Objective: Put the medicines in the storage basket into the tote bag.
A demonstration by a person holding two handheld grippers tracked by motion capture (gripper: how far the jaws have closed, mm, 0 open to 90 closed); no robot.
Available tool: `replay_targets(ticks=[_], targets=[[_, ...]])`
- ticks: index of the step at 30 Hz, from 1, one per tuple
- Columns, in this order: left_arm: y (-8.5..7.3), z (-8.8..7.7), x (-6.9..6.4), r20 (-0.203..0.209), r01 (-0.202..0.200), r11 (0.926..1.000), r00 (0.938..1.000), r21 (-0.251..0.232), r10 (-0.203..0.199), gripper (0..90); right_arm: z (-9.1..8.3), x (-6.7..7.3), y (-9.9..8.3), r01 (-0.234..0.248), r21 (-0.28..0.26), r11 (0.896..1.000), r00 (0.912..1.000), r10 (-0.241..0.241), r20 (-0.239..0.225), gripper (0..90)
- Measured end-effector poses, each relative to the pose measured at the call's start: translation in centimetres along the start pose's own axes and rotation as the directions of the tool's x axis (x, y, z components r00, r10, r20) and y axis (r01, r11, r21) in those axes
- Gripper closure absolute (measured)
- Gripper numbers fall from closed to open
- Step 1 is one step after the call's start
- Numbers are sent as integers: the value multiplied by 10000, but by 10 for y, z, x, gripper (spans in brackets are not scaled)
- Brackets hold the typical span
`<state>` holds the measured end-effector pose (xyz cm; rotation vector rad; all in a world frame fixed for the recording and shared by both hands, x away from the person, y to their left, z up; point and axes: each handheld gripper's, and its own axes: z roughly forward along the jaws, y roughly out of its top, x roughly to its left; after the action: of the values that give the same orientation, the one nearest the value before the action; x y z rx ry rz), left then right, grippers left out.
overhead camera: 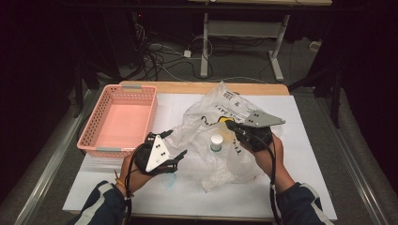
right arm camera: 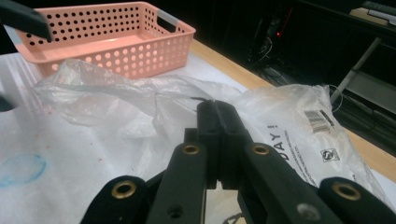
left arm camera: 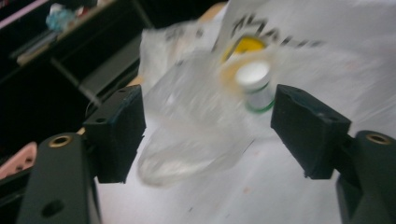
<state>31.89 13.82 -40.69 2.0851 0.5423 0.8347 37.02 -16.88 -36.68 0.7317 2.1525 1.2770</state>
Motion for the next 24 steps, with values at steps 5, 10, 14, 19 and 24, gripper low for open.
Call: replay_targets(ticks=[5, 10, 14, 19, 24], targets=[[-4, 27, 4, 364, 622, 9929, 9971, 1014, -661, 213, -4, -5, -5, 70, 184, 9998, 10000, -71, 55, 900], [-4, 47, 4, 524, 632, 9859, 9960, 1549, -721, 316, -10, -14, -10, -63, 214, 9998, 9999, 61, 99, 900], [-4, 54, 2, 852, 344, 9848, 9951, 1704, -495, 602, -12, -18, -14, -193, 206, 9996, 9997, 189, 183, 900], [-5, 50, 4, 1156, 299, 9880, 9921, 1518, -478, 849, -13, -18, -17, -182, 307, 9994, 9997, 177, 158, 858], [-6, 45, 5, 1252, 324, 9899, 9909, 1381, -499, 865, -20, -14, -21, -171, 229, 9996, 9998, 170, 50, 706]])
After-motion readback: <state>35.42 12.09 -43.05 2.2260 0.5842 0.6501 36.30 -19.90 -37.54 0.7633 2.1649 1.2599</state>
